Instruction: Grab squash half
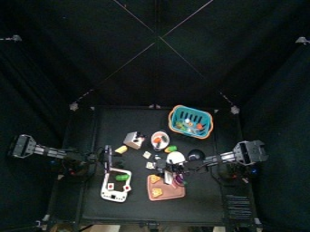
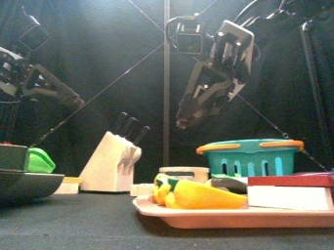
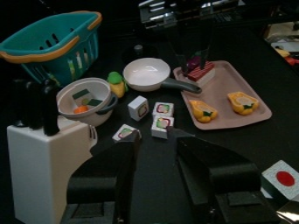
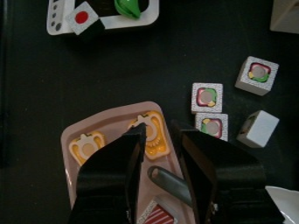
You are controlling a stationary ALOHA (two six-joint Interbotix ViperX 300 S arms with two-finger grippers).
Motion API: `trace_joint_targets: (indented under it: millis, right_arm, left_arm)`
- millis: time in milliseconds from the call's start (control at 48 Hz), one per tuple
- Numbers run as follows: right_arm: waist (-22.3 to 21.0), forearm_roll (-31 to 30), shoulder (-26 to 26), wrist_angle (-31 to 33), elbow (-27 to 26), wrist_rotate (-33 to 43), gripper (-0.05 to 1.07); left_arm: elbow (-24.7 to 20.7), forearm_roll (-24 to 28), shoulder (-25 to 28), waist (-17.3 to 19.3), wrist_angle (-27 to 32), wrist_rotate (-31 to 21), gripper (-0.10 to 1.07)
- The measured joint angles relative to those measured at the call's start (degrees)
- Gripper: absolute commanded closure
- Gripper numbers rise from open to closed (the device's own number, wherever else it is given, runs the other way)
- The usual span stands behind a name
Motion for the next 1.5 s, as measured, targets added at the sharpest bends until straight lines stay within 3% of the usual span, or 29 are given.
trace_joint_targets:
  millis: [375, 792, 1104, 1500]
  right_arm:
    - [0.00, 0.26, 4.83, -1.67, 0.09, 0.00, 0.14]
    - [1.58, -3.34, 8.26, -1.05, -1.41, -0.18, 0.14]
    - [1.76, -5.27, 12.22, 3.96, -3.96, -0.18, 0.14]
    - [3.34, -5.62, 13.54, 4.75, -4.39, 0.00, 0.14]
  left_arm:
    - [0.00, 0.00, 0.00, 0.00, 0.00, -0.18, 0.24]
    - [0.09, 0.00, 0.00, 0.00, -0.09, -0.18, 0.24]
    - [0.53, -0.09, 0.00, 0.09, 0.00, -0.18, 0.24]
    - [0.53, -0.09, 0.00, 0.00, -0.09, -0.18, 0.24]
